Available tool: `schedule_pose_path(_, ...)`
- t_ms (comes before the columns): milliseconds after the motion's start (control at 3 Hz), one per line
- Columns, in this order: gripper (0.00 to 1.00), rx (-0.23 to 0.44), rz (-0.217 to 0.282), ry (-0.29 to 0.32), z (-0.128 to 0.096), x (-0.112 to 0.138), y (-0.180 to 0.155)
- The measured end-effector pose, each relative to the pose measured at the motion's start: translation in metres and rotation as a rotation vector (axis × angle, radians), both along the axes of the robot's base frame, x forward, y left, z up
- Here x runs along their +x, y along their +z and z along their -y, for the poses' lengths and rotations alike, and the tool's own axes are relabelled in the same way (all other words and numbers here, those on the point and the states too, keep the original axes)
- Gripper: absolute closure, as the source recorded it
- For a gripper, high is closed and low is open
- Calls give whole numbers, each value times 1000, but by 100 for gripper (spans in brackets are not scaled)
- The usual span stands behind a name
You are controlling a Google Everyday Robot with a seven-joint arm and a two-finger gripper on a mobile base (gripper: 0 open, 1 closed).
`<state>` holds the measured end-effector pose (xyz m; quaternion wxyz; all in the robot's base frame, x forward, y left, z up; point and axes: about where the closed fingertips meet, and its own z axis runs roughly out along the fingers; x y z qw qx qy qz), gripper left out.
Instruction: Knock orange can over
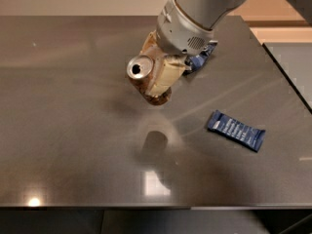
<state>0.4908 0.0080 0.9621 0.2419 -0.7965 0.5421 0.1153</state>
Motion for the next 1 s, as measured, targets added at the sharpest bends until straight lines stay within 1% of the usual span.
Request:
schedule_pose_path(333, 100, -138, 86, 11, 17, 16, 0)
schedule_pose_path(667, 100, -265, 171, 52, 28, 20, -9)
schedule_pose_path(1000, 81, -362, 210, 101, 36, 15, -25)
